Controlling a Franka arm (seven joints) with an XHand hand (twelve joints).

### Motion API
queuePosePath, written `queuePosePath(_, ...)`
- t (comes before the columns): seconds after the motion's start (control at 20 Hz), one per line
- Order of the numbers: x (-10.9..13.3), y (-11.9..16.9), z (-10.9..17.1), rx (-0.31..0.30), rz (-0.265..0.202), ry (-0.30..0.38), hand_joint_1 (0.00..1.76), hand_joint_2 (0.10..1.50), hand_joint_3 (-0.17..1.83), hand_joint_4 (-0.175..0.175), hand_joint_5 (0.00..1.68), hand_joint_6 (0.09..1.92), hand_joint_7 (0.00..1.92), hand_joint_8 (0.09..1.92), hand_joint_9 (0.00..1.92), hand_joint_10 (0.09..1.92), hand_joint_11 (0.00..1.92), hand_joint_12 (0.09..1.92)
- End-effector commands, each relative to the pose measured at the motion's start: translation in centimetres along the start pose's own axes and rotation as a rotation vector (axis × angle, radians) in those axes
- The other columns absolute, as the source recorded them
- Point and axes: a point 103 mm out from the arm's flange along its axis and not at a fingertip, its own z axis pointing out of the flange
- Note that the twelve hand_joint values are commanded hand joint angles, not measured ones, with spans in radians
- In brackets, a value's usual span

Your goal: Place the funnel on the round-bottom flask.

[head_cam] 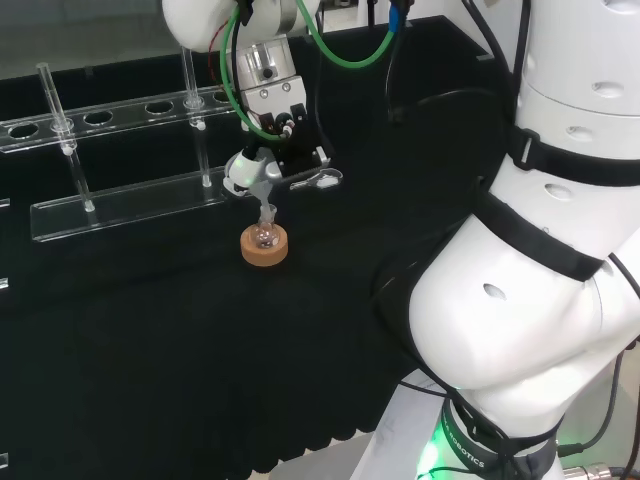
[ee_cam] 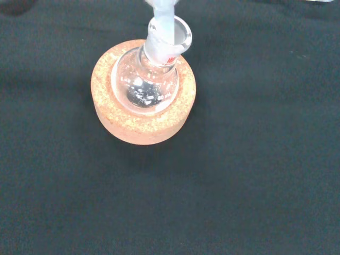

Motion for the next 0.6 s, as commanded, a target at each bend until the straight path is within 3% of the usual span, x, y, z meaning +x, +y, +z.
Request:
queuePosePath(0.05, 0.2, 0.0, 0.2, 0.003, -0.003, 0.002, 0.78, 0.76, 0.51, -0.081, 0.71, 0.84, 0.81, 0.78, 1.14, 0.47, 0.79, 1.13)
queuePosePath(0.25, 0.3, 0.1, 0.3, 0.005, -0.006, 0.004, 0.78, 0.76, 0.51, -0.082, 0.7, 0.84, 0.81, 0.78, 1.13, 0.47, 0.78, 1.13)
queuePosePath(0.5, 2.1, 0.1, 1.0, 0.009, -0.008, -0.012, 0.78, 0.76, 0.51, -0.082, 0.7, 0.84, 0.8, 0.78, 1.12, 0.47, 0.78, 1.13)
queuePosePath(0.6, 1.6, 0.1, 1.1, 0.016, -0.017, 0.004, 0.78, 0.76, 0.51, -0.082, 0.69, 0.84, 0.79, 0.78, 1.12, 0.47, 0.78, 1.13)
